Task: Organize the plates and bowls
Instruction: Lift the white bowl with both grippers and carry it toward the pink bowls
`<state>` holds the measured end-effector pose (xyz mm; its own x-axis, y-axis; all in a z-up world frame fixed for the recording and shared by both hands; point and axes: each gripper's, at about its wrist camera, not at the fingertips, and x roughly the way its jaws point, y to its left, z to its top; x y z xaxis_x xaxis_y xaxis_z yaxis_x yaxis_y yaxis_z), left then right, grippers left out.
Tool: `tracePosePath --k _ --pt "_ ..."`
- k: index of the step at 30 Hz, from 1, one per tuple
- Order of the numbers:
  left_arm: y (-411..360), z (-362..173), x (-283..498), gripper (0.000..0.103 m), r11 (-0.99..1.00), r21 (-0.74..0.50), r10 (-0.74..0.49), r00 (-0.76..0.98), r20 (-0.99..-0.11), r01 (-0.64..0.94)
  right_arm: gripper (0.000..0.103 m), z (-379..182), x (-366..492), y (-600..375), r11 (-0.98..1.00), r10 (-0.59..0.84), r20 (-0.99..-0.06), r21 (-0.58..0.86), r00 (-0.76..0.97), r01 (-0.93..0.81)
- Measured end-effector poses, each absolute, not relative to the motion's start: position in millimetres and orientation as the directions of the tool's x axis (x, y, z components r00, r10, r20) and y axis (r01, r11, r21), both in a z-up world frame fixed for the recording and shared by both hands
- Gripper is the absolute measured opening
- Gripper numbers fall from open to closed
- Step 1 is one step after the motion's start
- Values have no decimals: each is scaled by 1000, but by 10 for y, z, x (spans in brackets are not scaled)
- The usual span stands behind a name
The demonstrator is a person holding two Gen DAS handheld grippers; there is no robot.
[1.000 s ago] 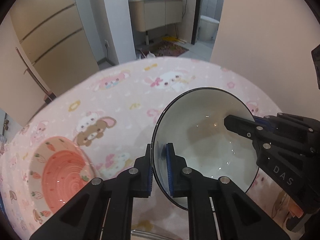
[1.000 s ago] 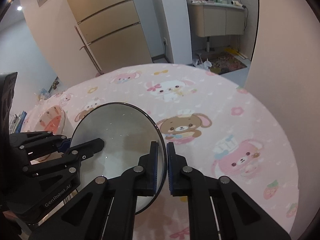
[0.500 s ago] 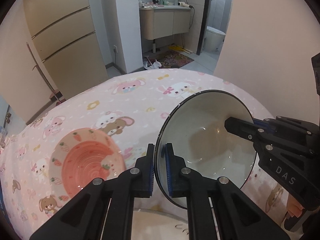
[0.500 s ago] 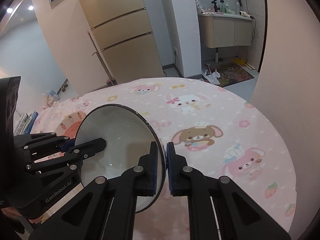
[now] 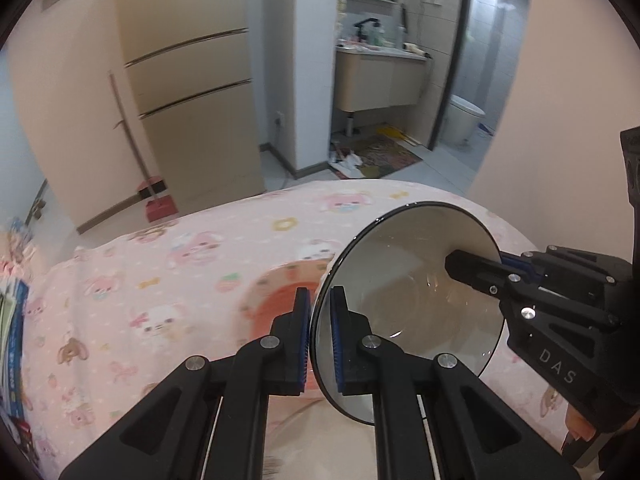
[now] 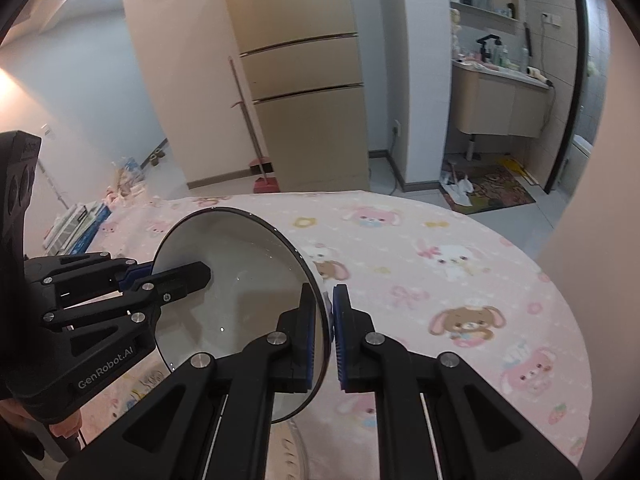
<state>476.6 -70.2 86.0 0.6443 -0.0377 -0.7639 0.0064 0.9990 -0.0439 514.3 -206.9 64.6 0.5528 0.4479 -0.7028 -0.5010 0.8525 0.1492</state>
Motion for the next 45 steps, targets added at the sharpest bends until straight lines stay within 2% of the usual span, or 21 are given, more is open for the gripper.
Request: tracePosePath --k 7,18,28,38,45 --pt "-293 720 4780 11 995 -79 -22 635 -772 -62 8 484 5164 -1581 836 442 -726 122 527 -535" --pt "-245 486 4903 11 994 -92 -36 649 -760 -52 8 228 5309 -1485 841 428 -756 133 495 -525" --pt "-183 322 5031 12 993 -96 -32 619 -785 -71 8 43 5389 -1419 849 426 -766 155 481 -506" --pt "-218 275 5049 12 996 -59 -5 606 -796 -68 8 61 5328 -1366 852 386 -763 79 518 -518" --pt "-240 290 5011 12 998 -35 5 604 -797 -54 9 69 5250 -1275 858 304 -757 -46 579 -511"
